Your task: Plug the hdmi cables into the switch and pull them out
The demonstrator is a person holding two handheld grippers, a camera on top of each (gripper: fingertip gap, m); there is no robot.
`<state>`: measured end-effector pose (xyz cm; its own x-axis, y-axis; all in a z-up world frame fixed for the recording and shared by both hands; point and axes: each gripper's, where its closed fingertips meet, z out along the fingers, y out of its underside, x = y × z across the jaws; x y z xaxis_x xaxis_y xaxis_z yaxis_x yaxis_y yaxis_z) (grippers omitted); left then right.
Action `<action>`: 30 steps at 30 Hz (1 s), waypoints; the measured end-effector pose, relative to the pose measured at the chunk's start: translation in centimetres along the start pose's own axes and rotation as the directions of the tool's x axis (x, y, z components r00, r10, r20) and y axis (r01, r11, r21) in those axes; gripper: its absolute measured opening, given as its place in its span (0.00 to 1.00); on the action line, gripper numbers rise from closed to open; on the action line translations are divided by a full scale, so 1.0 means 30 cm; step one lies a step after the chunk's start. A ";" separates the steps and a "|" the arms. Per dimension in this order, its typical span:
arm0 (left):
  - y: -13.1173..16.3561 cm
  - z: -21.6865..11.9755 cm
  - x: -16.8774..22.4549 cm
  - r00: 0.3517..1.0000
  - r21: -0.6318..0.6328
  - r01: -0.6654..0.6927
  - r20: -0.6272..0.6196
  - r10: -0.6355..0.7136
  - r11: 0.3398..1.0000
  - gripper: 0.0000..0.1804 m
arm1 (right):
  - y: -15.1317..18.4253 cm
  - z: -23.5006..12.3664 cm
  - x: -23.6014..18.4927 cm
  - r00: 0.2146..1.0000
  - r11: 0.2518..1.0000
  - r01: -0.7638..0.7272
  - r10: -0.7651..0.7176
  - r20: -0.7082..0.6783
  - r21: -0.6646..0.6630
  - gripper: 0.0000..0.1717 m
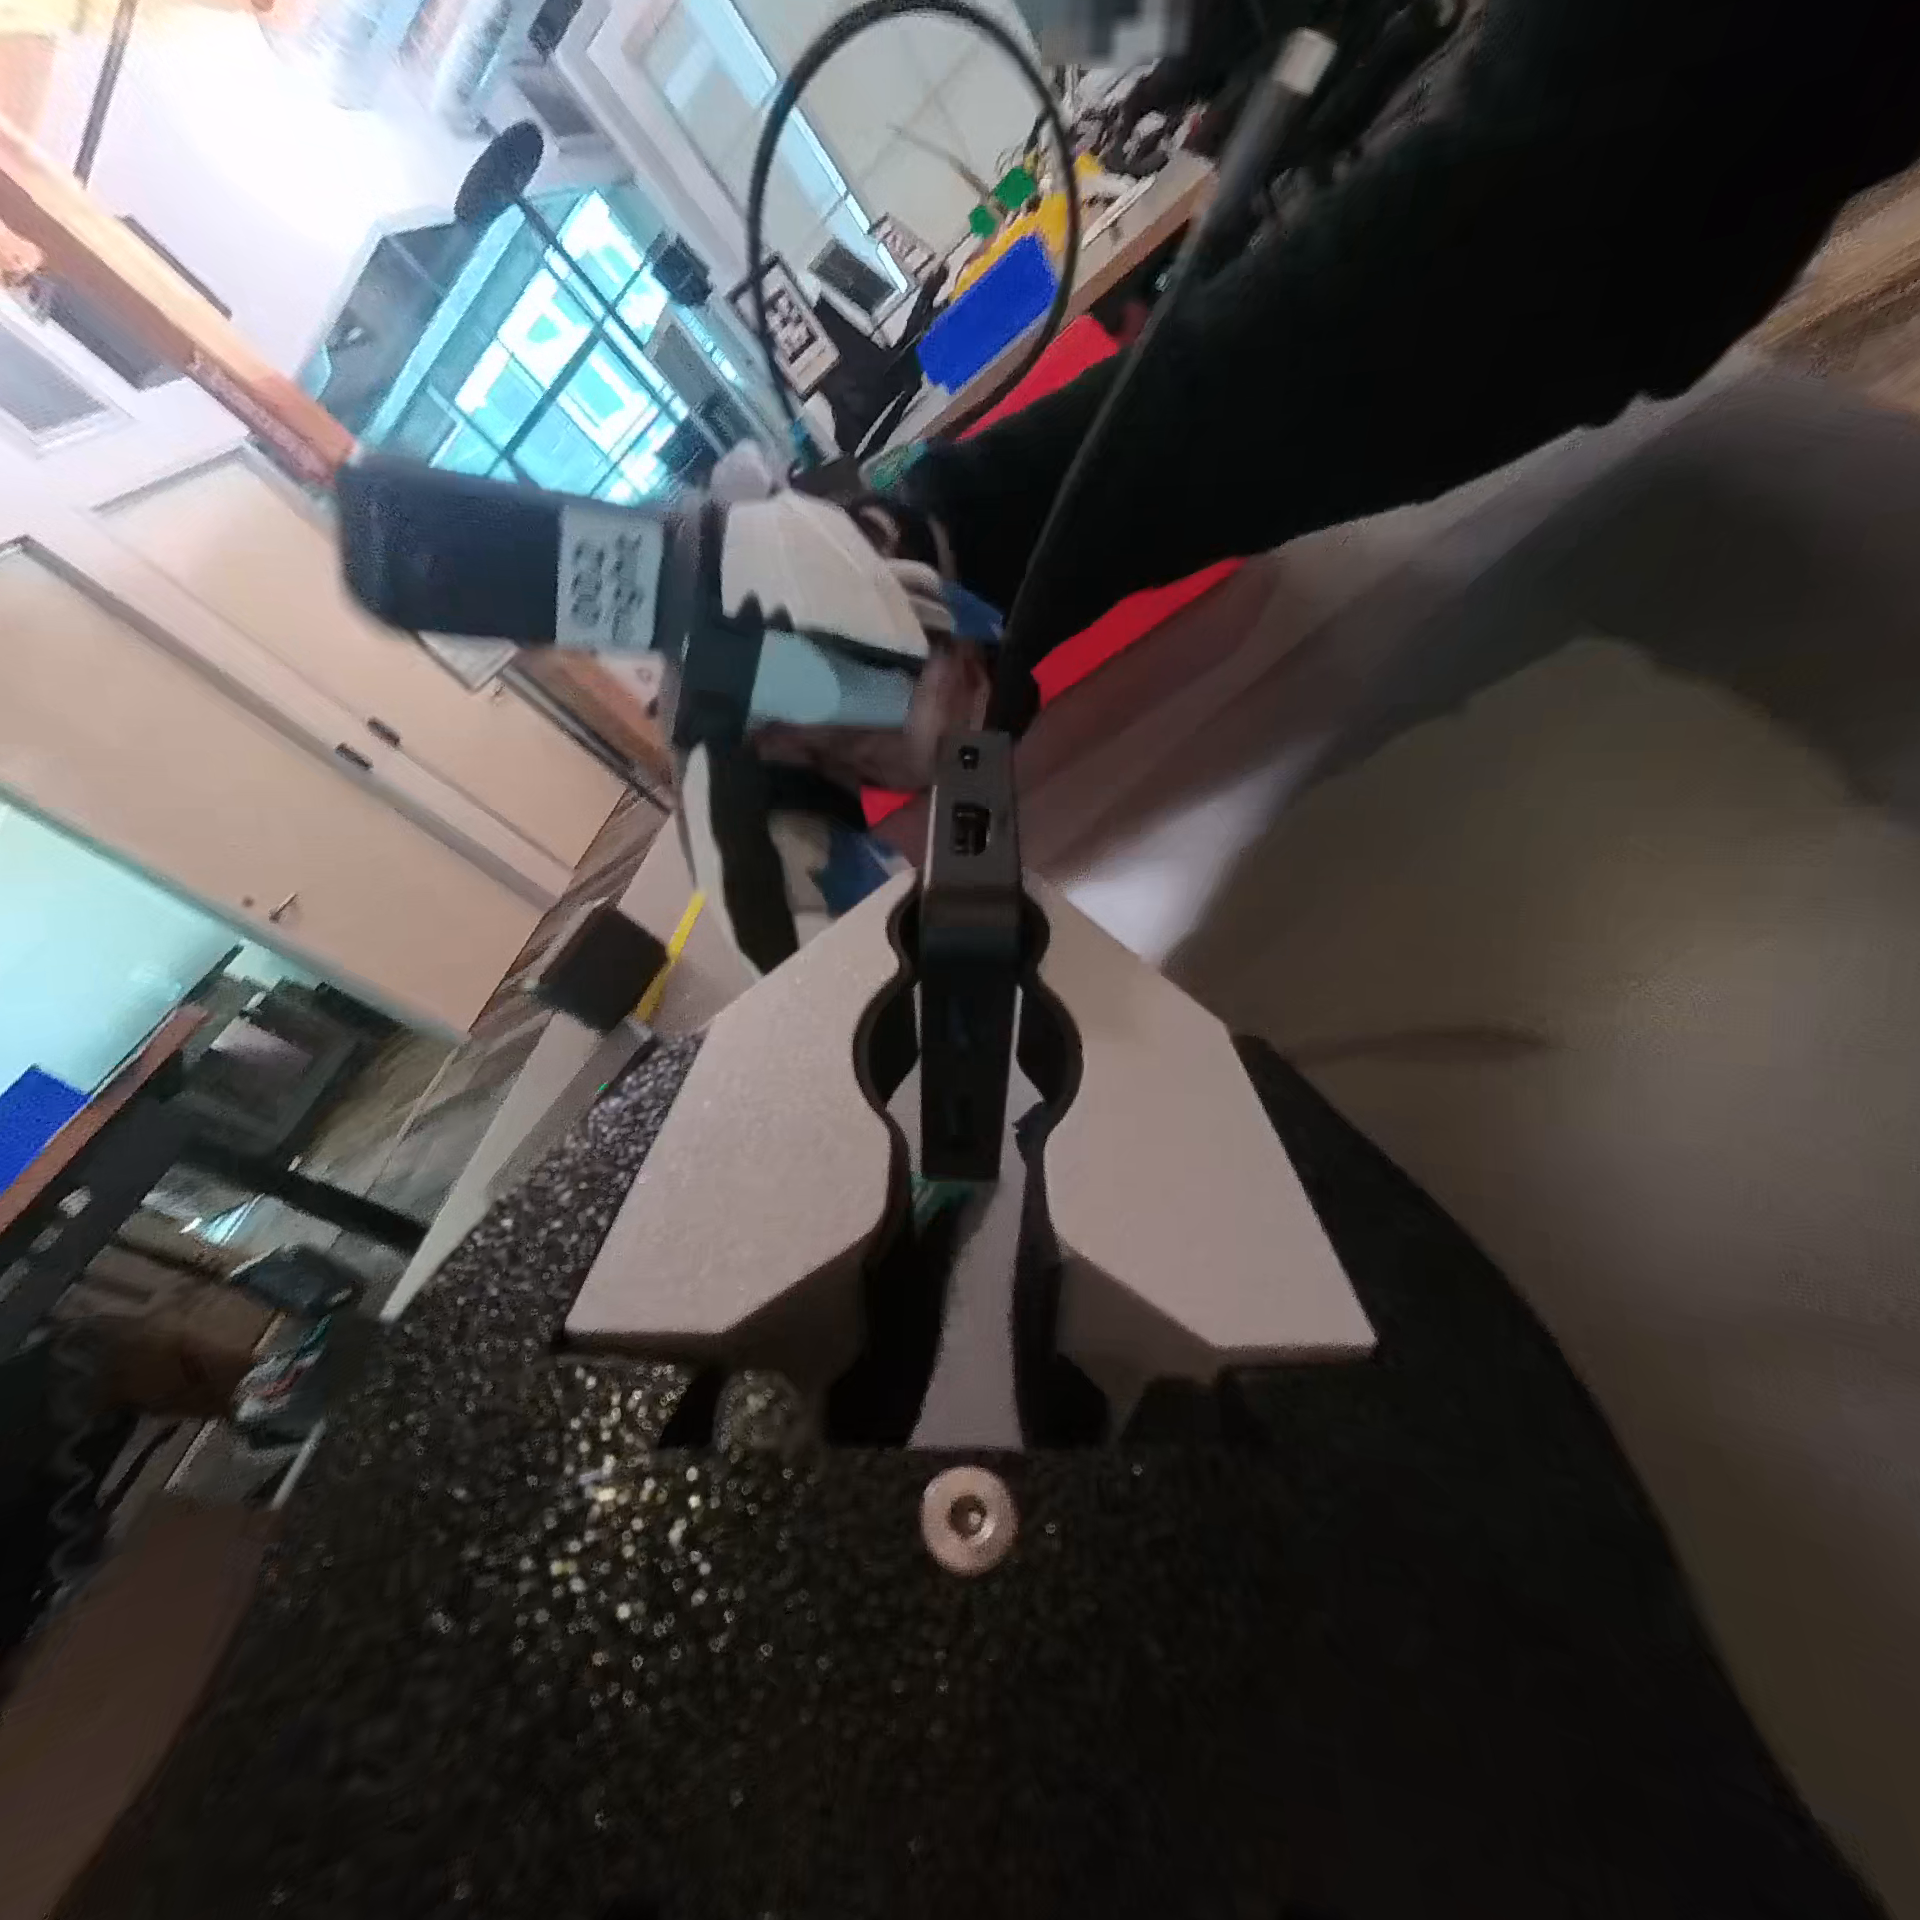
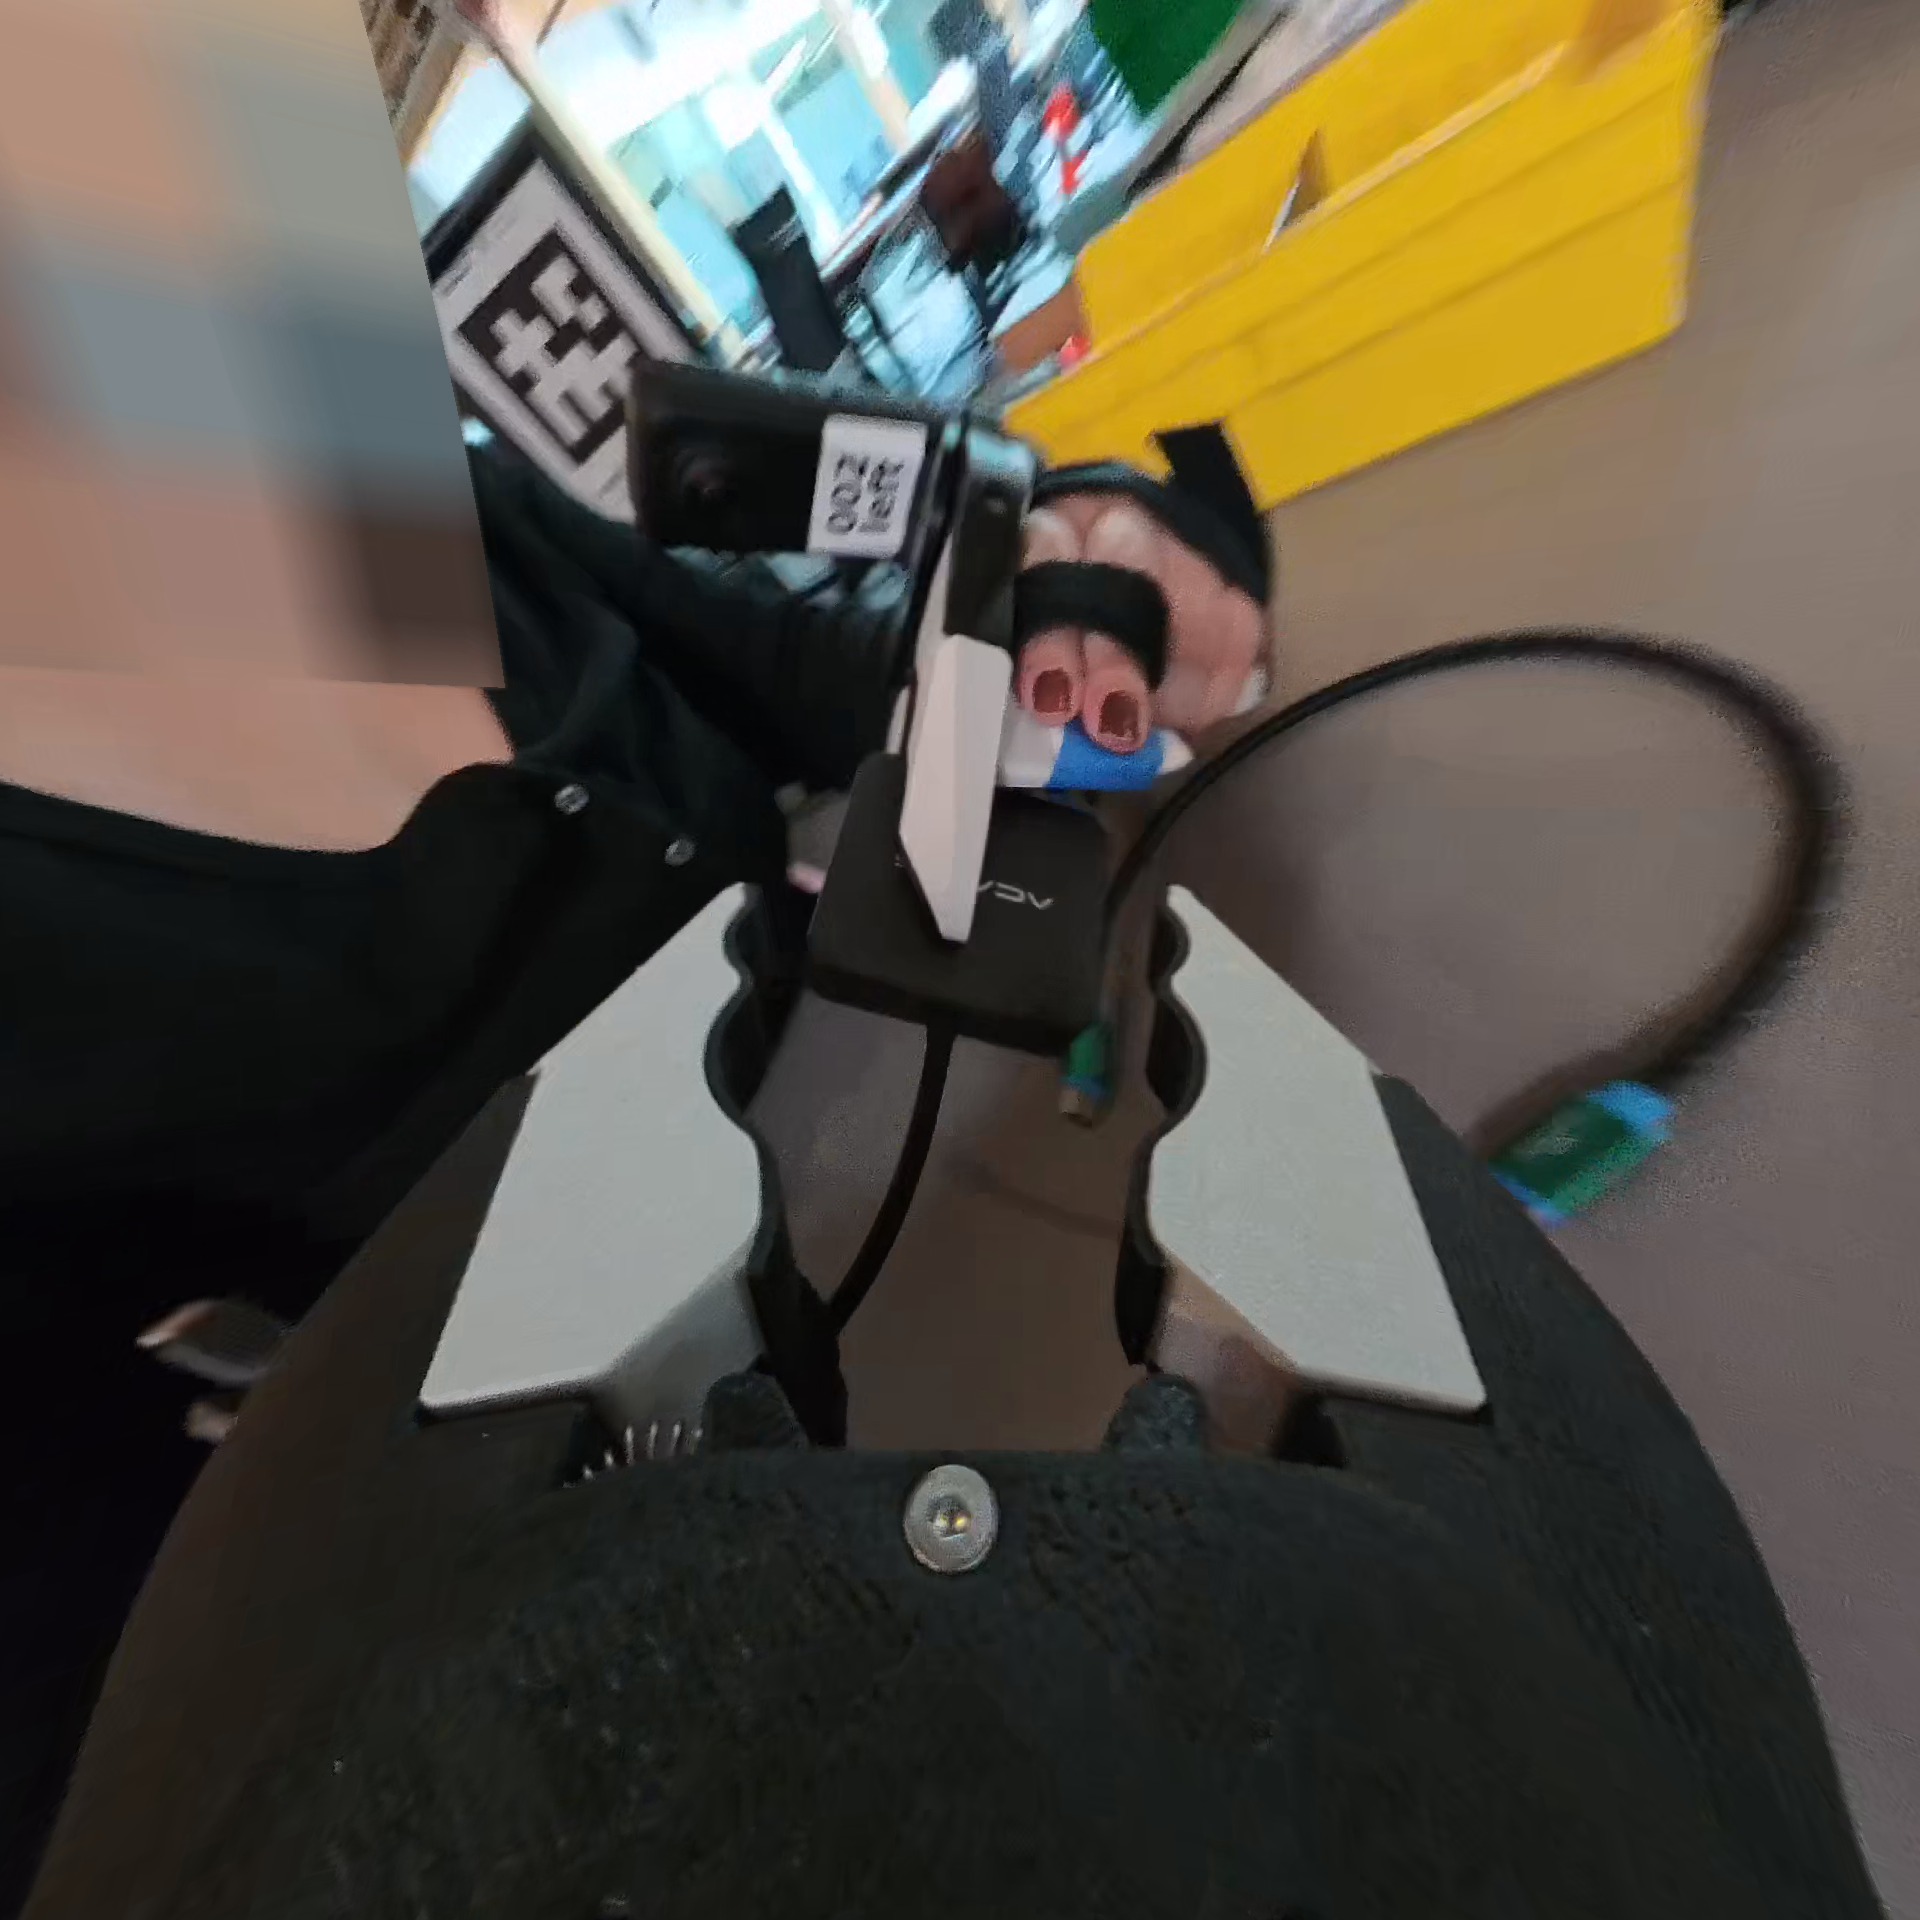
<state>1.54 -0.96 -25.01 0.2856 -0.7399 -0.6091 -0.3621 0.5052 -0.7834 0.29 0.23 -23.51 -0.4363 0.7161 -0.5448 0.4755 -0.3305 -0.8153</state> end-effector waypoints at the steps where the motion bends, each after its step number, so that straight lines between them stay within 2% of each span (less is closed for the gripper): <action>1: 0.015 -0.022 -0.024 1.000 -0.017 0.004 0.022 -0.004 1.000 0.06 | -0.029 -0.040 0.037 0.994 0.998 0.046 -0.042 -0.097 0.042 0.45; 2: 0.031 -0.048 -0.055 0.998 -0.032 0.021 0.054 -0.019 0.999 0.07 | -0.058 -0.092 0.088 0.971 0.993 0.092 -0.072 -0.226 0.078 0.45; 4: 0.074 -0.112 -0.138 0.986 -0.056 0.067 0.154 -0.058 0.996 0.06 | -0.080 -0.209 0.199 0.877 0.987 0.126 -0.065 -0.476 0.097 0.38; 6: 0.135 -0.189 -0.248 0.941 -0.079 0.153 0.317 -0.121 0.985 0.06 | -0.047 -0.285 0.285 0.776 0.995 0.083 -0.030 -0.630 0.054 0.32; 8: 0.197 -0.283 -0.354 0.851 -0.077 0.219 0.503 -0.151 0.973 0.06 | 0.003 -0.276 0.323 0.745 1.000 0.014 -0.016 -0.667 -0.009 0.28; 10: 0.260 -0.362 -0.417 0.760 -0.086 0.278 0.629 -0.164 0.957 0.06 | 0.049 -0.235 0.354 0.718 0.995 -0.025 -0.052 -0.694 -0.100 0.24; 12: 0.309 -0.415 -0.451 0.684 -0.112 0.319 0.715 -0.146 0.941 0.06 | 0.088 -0.188 0.389 0.679 0.976 -0.062 -0.112 -0.726 -0.208 0.22; 14: 0.346 -0.430 -0.456 0.662 -0.170 0.331 0.742 -0.100 0.928 0.06 | 0.119 -0.138 0.416 0.645 0.945 -0.104 -0.174 -0.744 -0.311 0.20; 16: 0.361 -0.416 -0.445 0.681 -0.210 0.312 0.729 -0.064 0.927 0.06 | 0.129 -0.097 0.431 0.640 0.917 -0.134 -0.210 -0.739 -0.377 0.16; 20: 0.379 -0.384 -0.423 0.719 -0.261 0.292 0.694 -0.031 0.920 0.06 | 0.146 -0.054 0.430 0.726 0.878 -0.251 -0.109 -0.679 -0.409 0.14; 22: 0.393 -0.381 -0.419 0.727 -0.283 0.288 0.686 -0.017 0.915 0.06 | 0.164 -0.052 0.423 0.746 0.839 -0.275 -0.122 -0.655 -0.470 0.15; 24: 0.406 -0.388 -0.420 0.725 -0.291 0.292 0.689 -0.013 0.911 0.06 | 0.168 -0.016 0.372 0.804 0.816 -0.220 -0.159 -0.574 -0.534 0.16; 27: 0.419 -0.411 -0.431 0.707 -0.279 0.310 0.707 -0.024 0.909 0.06 | 0.161 0.100 0.217 0.917 0.824 -0.030 -0.202 -0.343 -0.565 0.18; 30: 0.419 -0.432 -0.443 0.684 -0.247 0.330 0.728 -0.050 0.911 0.06 | 0.221 0.178 0.138 0.919 0.754 0.068 -0.301 -0.253 -0.653 0.21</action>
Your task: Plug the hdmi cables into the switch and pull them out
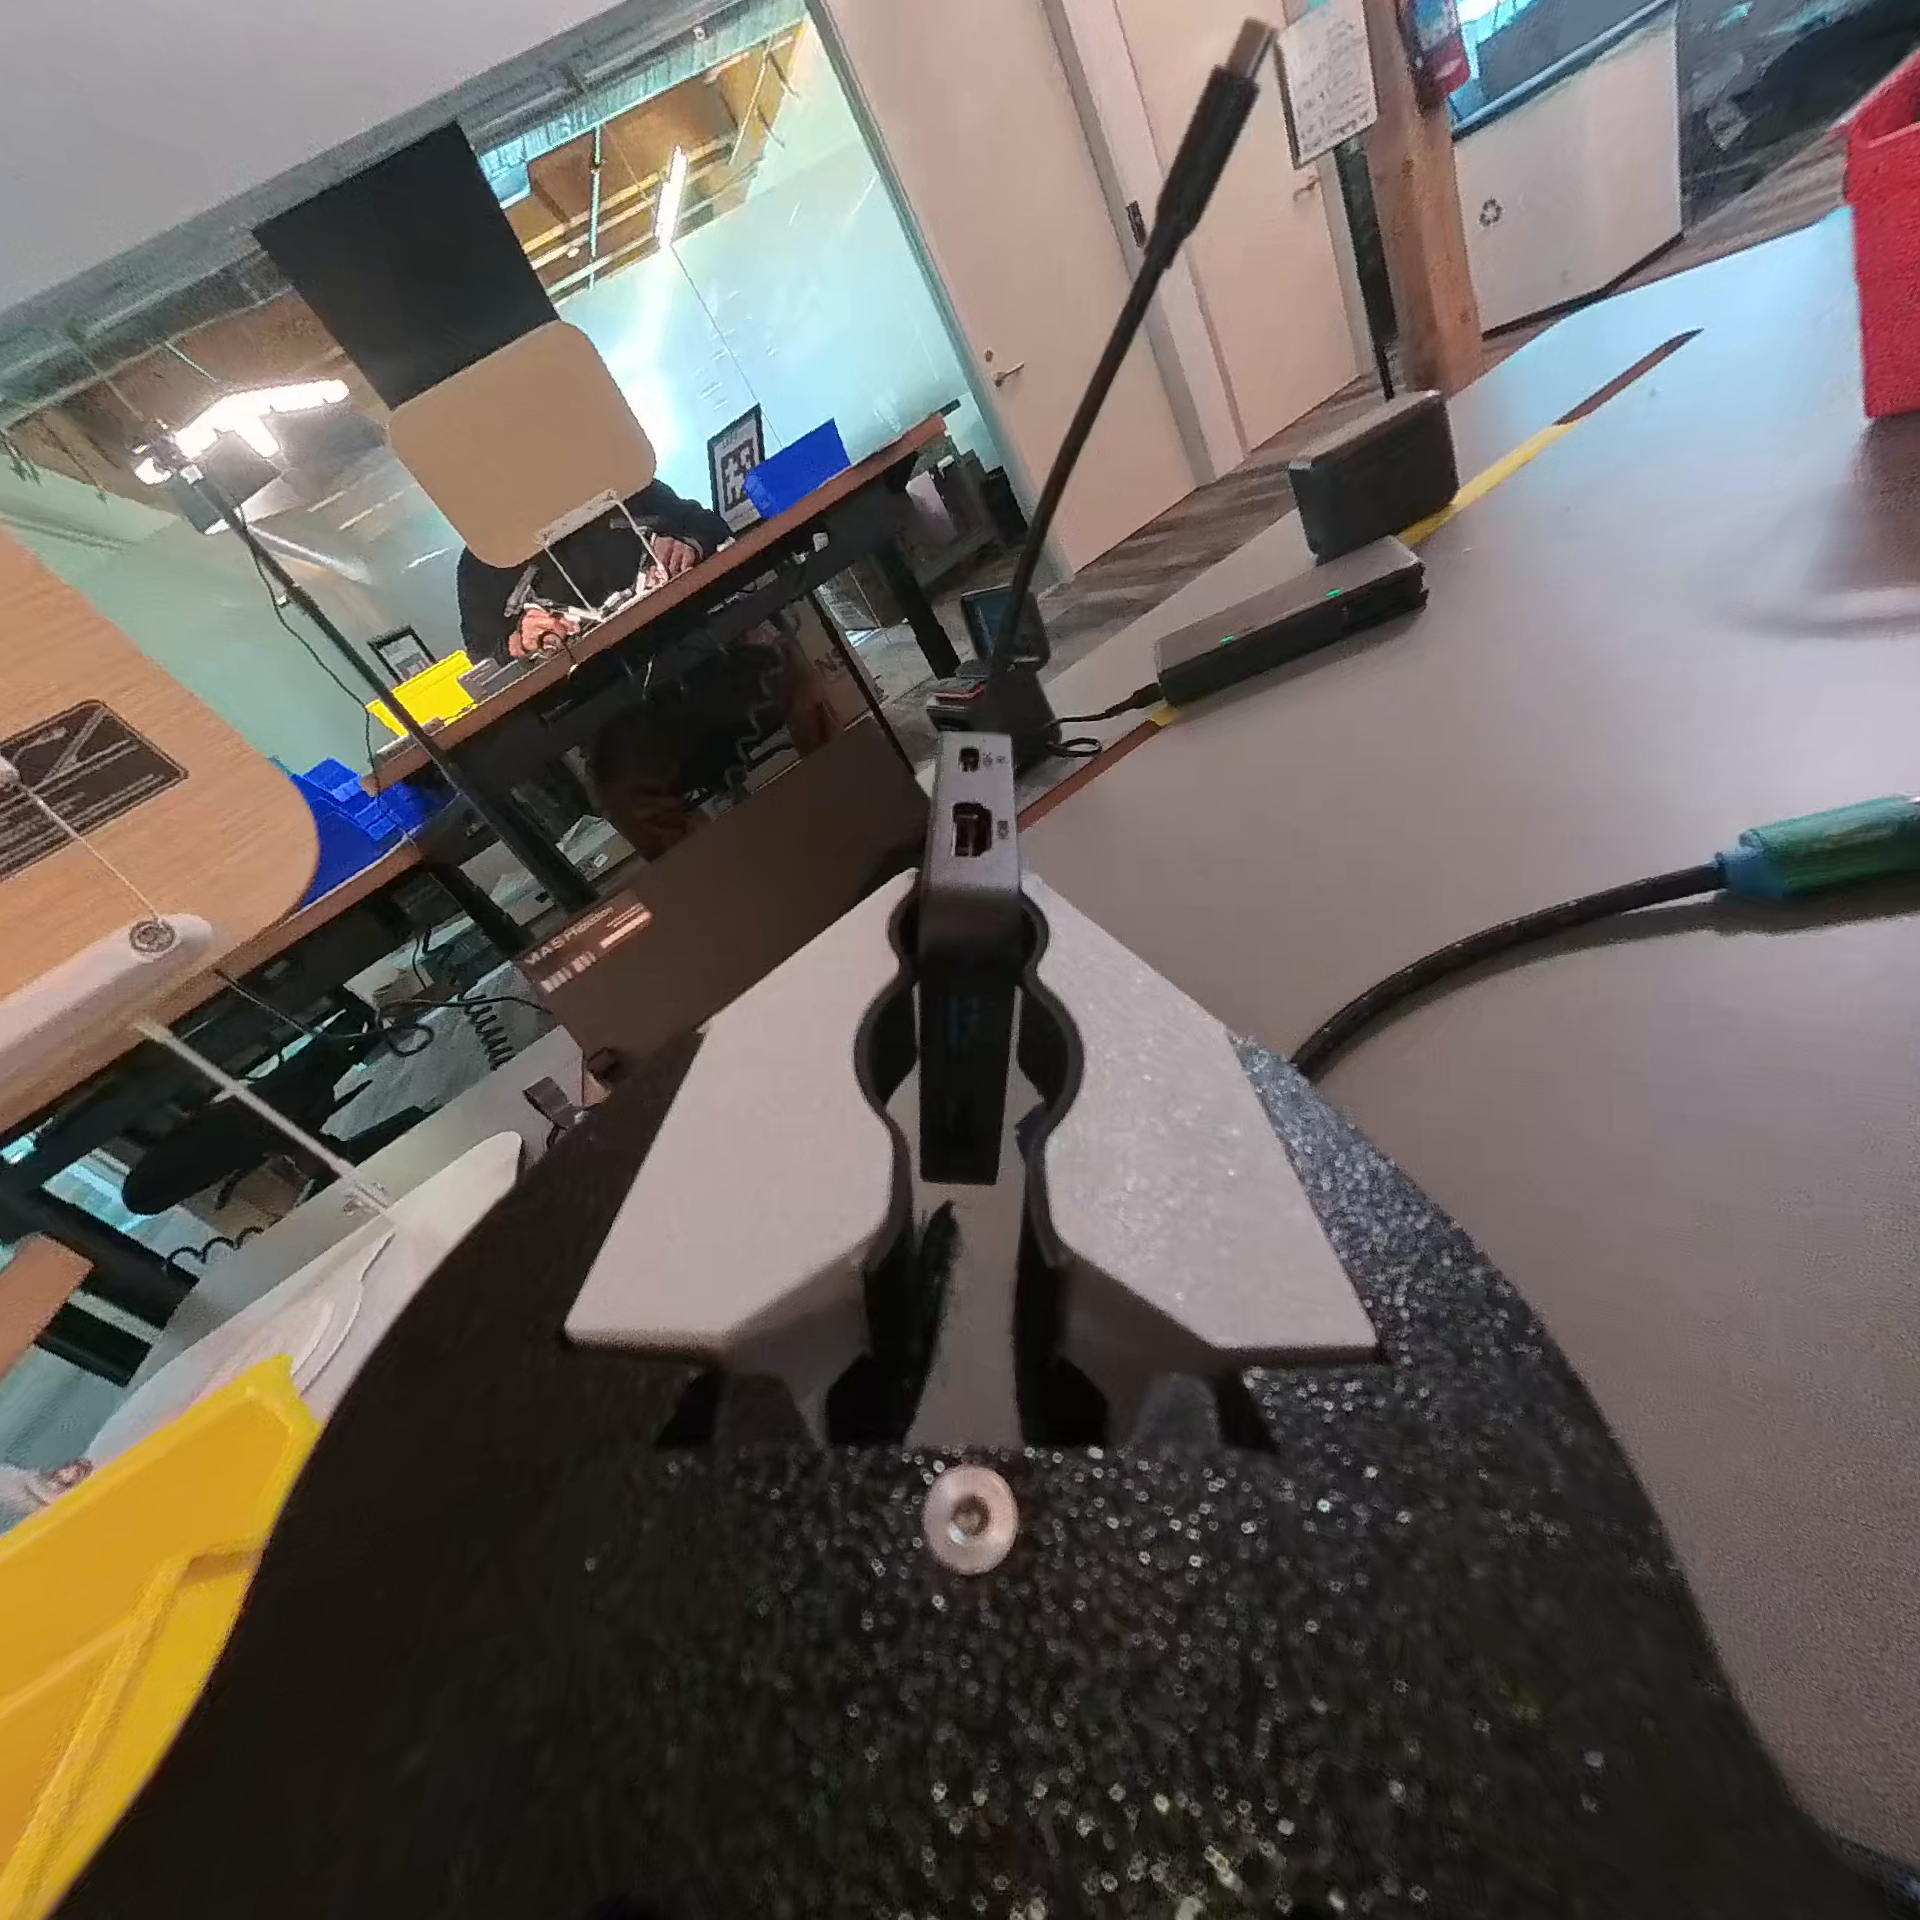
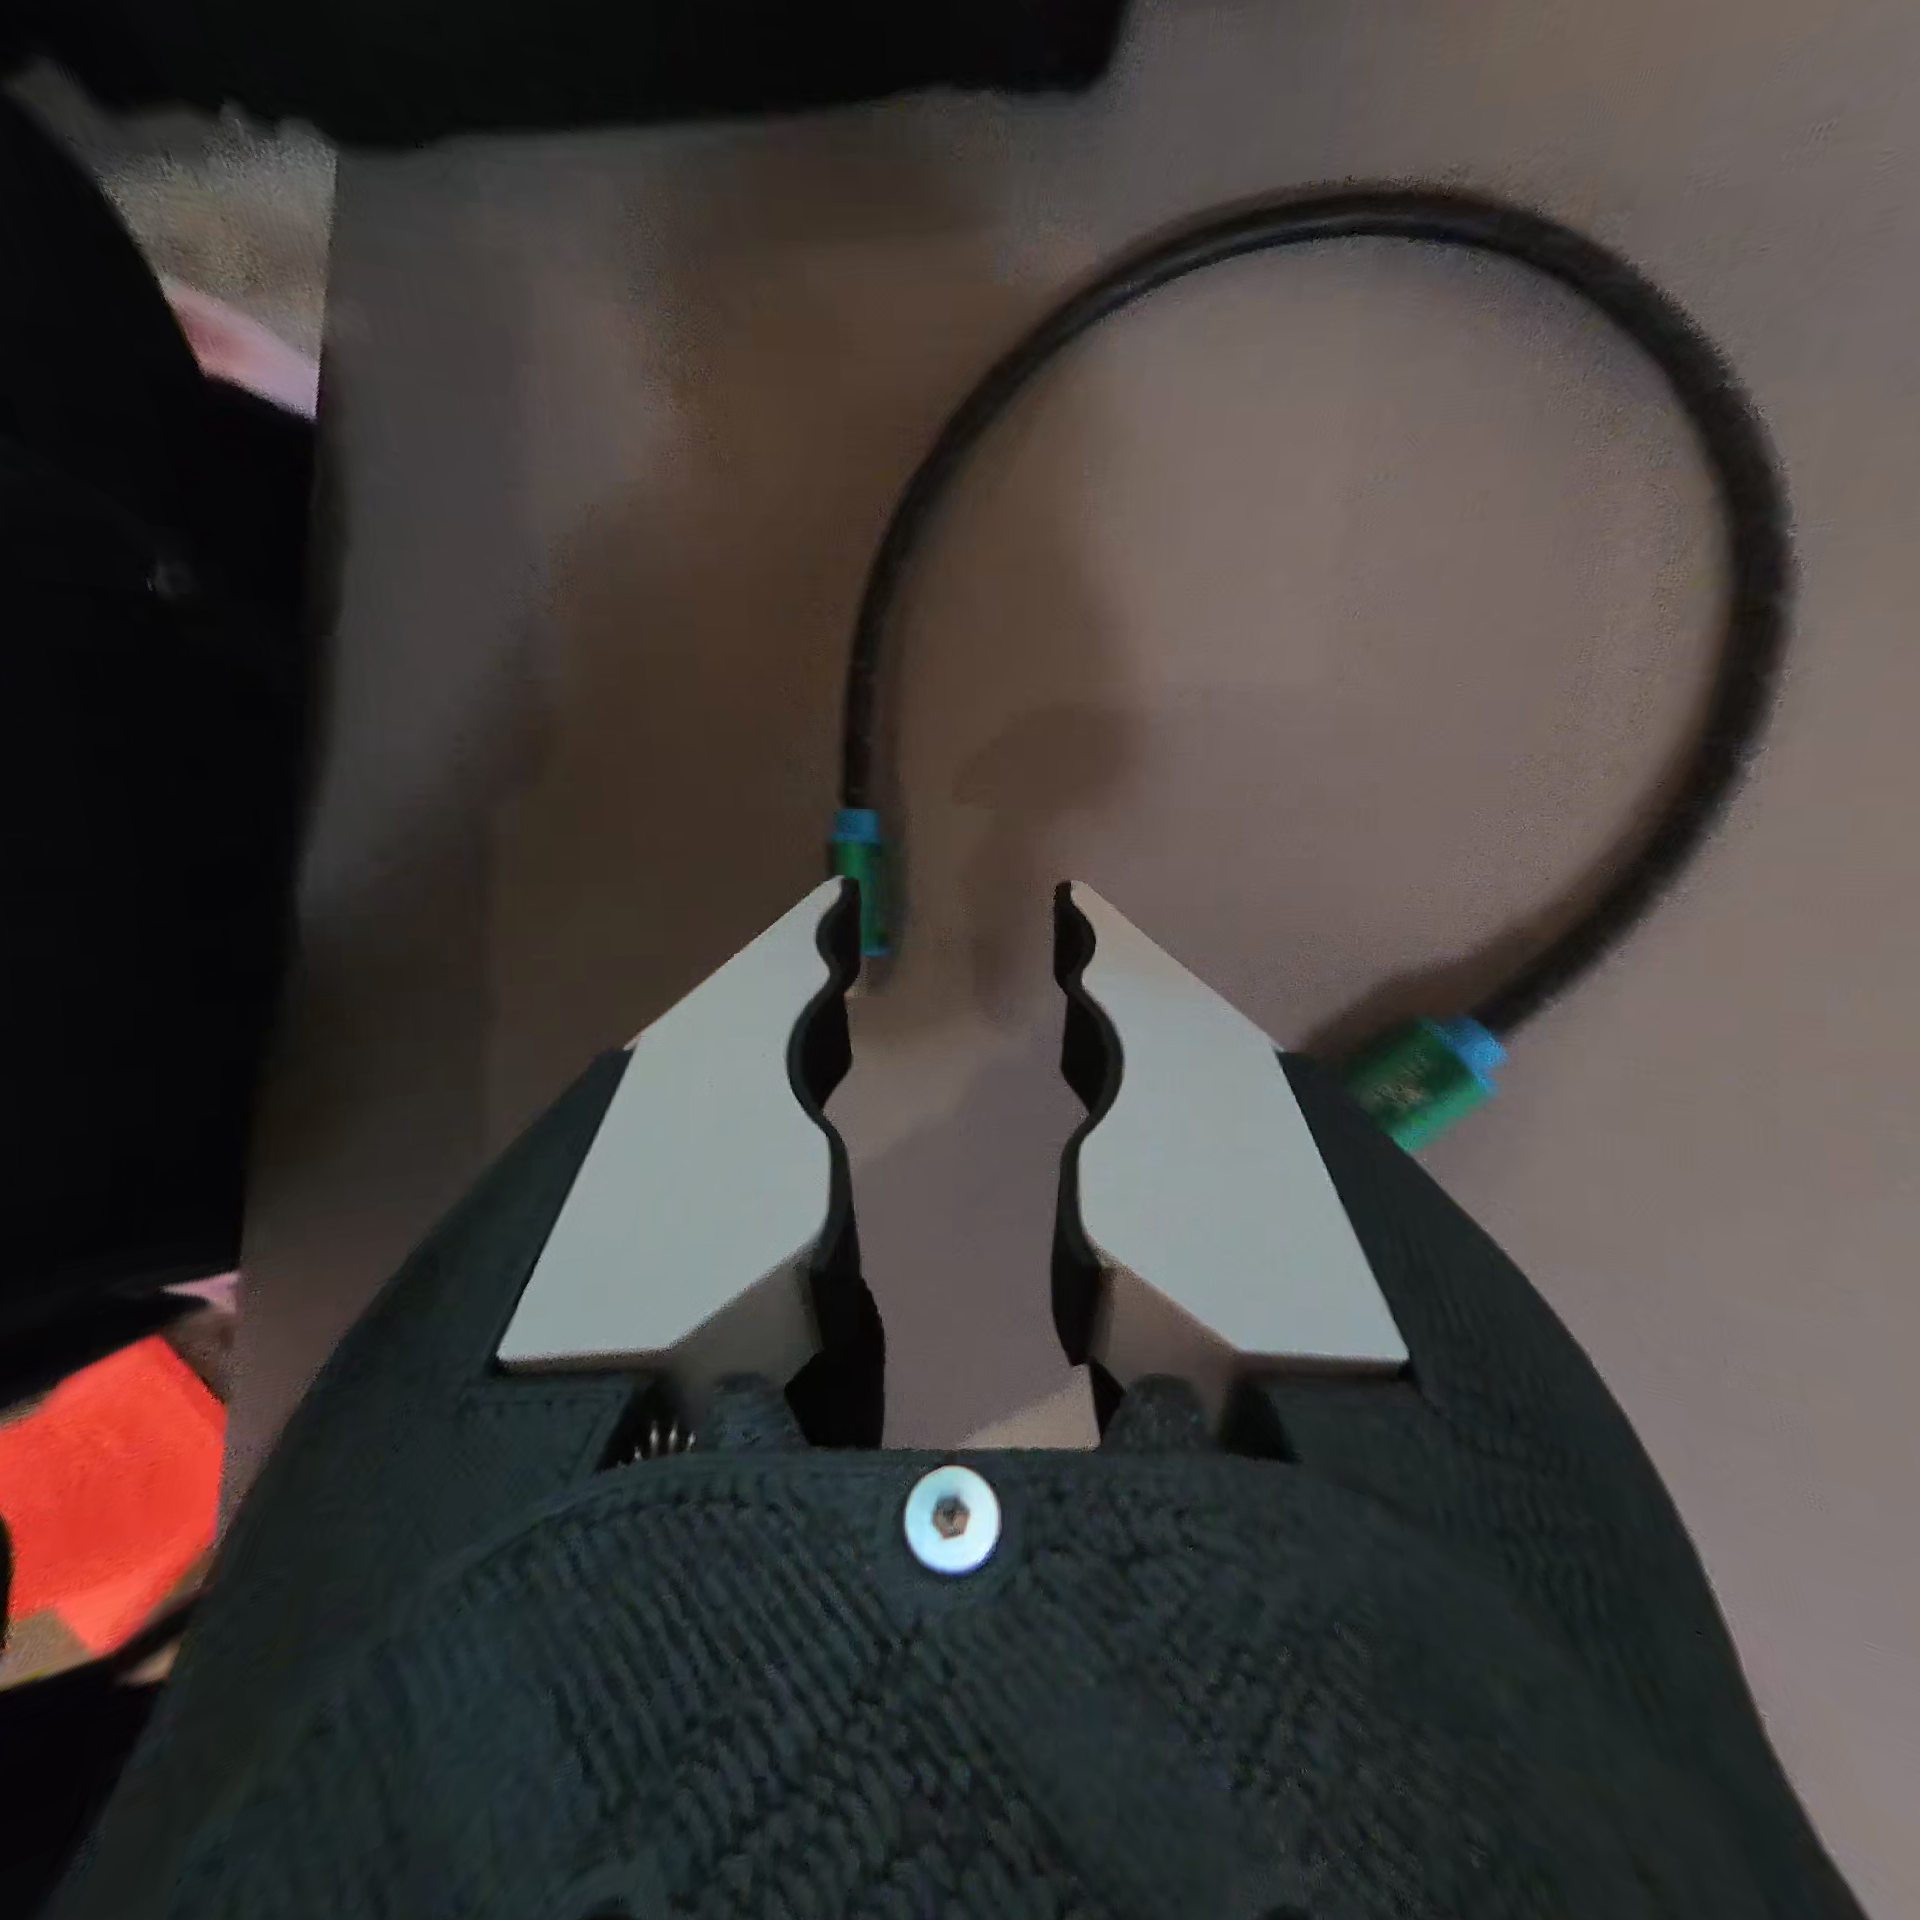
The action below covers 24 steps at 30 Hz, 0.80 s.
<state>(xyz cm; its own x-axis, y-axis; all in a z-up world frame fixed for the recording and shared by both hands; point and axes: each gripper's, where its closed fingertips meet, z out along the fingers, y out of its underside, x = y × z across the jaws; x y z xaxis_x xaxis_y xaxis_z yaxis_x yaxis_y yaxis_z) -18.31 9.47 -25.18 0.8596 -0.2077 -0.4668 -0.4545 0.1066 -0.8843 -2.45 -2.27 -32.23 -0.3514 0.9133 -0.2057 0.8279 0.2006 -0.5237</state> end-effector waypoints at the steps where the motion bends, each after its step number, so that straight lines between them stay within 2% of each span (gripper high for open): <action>1: 0.001 -0.001 -0.004 1.000 0.001 0.012 0.000 -0.012 1.000 0.06 | -0.005 0.027 -0.029 0.998 0.998 0.051 -0.052 -0.021 -0.025 0.21; 4: 0.008 -0.004 -0.011 0.999 -0.001 0.033 0.000 -0.033 0.999 0.06 | -0.013 0.088 -0.058 0.961 0.974 0.199 -0.216 -0.173 -0.112 0.20; 7: 0.009 -0.005 -0.011 0.999 0.000 0.039 -0.003 -0.039 0.999 0.06 | 0.008 0.119 -0.040 0.925 0.955 0.212 -0.265 -0.272 -0.210 0.16; 9: 0.008 -0.005 -0.009 0.999 0.002 0.044 -0.005 -0.044 0.999 0.06 | 0.005 0.130 -0.017 0.899 0.946 0.232 -0.297 -0.323 -0.224 0.05; 13: 0.011 -0.009 -0.004 0.998 0.004 0.061 -0.011 -0.061 0.998 0.06 | 0.019 0.080 0.048 0.801 0.918 0.304 -0.391 -0.453 -0.255 0.05; 15: 0.008 -0.011 -0.003 0.997 0.010 0.073 -0.013 -0.073 0.997 0.06 | 0.011 0.026 0.075 0.756 0.928 0.315 -0.371 -0.539 -0.197 0.05; 17: 0.005 -0.010 -0.003 0.996 0.015 0.085 -0.016 -0.085 0.996 0.06 | 0.000 -0.045 0.104 0.620 0.886 0.418 -0.439 -0.650 -0.199 0.05; 20: 0.004 -0.008 -0.005 0.994 0.021 0.112 -0.019 -0.112 0.993 0.06 | -0.001 -0.159 0.137 0.339 0.784 0.534 -0.542 -0.769 -0.317 0.05; 21: 0.004 -0.008 -0.008 0.992 0.023 0.123 -0.019 -0.122 0.992 0.06 | -0.004 -0.198 0.144 0.278 0.778 0.540 -0.526 -0.804 -0.322 0.05; 22: 0.003 -0.009 -0.011 0.991 0.025 0.136 -0.019 -0.136 0.990 0.06 | -0.011 -0.237 0.148 0.258 0.795 0.537 -0.474 -0.842 -0.283 0.05; 24: 0.002 -0.011 -0.014 0.985 0.029 0.169 -0.027 -0.168 0.985 0.06 | -0.036 -0.313 0.150 0.335 0.861 0.507 -0.246 -0.909 -0.046 0.05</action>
<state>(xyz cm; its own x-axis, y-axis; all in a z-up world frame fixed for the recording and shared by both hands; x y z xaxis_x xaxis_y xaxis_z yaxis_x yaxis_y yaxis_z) -18.77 9.24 -25.02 0.9171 -0.2486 -0.3116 -0.2962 0.0980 -0.9501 -0.82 4.95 -24.83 0.0758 0.5792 0.8116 0.5547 0.6519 -0.5170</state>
